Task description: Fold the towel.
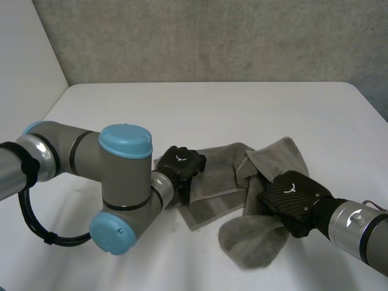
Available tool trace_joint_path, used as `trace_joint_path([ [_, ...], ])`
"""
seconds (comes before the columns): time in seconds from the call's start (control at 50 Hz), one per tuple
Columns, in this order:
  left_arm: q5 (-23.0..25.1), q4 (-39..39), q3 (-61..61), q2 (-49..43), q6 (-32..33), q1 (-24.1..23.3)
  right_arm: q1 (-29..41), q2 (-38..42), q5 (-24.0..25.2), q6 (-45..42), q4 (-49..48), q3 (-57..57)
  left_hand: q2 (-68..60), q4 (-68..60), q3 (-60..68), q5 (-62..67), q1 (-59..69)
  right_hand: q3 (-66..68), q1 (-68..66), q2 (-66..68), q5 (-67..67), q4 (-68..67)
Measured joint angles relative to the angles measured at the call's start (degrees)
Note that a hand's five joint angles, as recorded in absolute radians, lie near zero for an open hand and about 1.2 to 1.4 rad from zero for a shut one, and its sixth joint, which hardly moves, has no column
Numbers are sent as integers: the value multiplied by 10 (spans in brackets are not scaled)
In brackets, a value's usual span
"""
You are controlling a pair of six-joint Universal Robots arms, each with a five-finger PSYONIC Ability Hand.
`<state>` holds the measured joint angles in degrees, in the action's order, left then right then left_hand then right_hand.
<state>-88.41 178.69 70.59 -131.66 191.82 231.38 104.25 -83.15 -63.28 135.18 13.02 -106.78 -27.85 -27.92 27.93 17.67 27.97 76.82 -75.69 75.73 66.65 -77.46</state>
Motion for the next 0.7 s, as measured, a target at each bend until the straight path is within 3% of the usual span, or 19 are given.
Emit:
trace_joint_path([
  [0.4, 0, 1, -34, -55, 6, 3, -1, 1, 0, 0, -1, 0, -76, -75, 75, 76, 75, 0, 0, 0, 0, 0],
  [0.48, 0, 1, -42, -61, 6, 3, -1, 3, -1, 0, -1, 1, -141, -140, 140, 130, 138, 0, 0, 0, 0, 0],
  [0.6, 0, 1, -59, -64, 6, 3, -1, 8, -1, 0, -2, 1, -355, -354, 352, 354, 348, 0, 0, 0, 0, 0],
  [0.7, -1, 2, -69, -65, 6, 3, -1, 9, -1, 0, -3, 1, -405, -404, 402, 394, 383, 0, 0, 0, 0, 0],
])
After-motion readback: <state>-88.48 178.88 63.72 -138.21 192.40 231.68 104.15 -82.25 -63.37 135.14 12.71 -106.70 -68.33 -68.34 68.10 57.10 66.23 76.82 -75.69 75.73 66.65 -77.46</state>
